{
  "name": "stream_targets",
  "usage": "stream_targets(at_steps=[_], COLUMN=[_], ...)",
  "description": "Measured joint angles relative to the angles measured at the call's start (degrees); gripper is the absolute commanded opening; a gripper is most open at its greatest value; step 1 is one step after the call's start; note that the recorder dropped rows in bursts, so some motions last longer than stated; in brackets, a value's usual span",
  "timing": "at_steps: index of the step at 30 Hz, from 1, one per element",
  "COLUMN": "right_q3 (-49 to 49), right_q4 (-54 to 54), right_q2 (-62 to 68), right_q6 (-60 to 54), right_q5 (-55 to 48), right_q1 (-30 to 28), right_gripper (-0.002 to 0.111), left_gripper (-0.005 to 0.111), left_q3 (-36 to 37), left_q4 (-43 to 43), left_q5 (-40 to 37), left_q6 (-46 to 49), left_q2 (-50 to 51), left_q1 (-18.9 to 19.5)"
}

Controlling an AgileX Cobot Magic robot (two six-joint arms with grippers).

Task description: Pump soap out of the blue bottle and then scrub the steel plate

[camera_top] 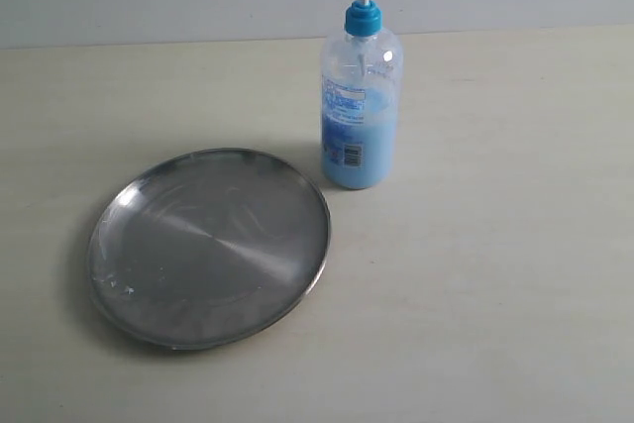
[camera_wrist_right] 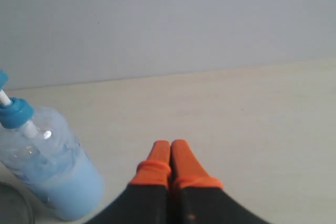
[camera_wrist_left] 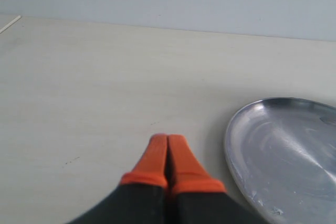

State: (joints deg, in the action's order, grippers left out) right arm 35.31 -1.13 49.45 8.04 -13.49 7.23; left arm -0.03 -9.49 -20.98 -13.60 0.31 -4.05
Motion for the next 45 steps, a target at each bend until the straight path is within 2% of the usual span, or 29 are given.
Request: stream_targets(at_steps=[9,18,31,45], right_q3=[0.0,0.0,-5.9,-11.8], right_q4=[-0.2,-0.2,2.1,4.5], right_q2=[10.9,21.9,33.9,42.7], right_q6=[0.0,-0.9,-7.0,-9.3], right_q5=[1.7,8.8,37.1,59.8], right_q1=[0.0,0.0,8.7,8.9], right_gripper=[0.0,0.0,0.0,0.0], left_gripper=[0.001,0.001,0.001,0.001], left_q3=[0.0,0.0,0.0,0.0], left_q4=[0.0,0.0,0.0,0.0], left_q5=[0.0,0.0,0.0,0.0], left_q6=[0.0,0.0,0.0,0.0], left_q2=[0.0,0.0,0.0,0.0], left_q1=[0.0,0.0,0.0,0.0])
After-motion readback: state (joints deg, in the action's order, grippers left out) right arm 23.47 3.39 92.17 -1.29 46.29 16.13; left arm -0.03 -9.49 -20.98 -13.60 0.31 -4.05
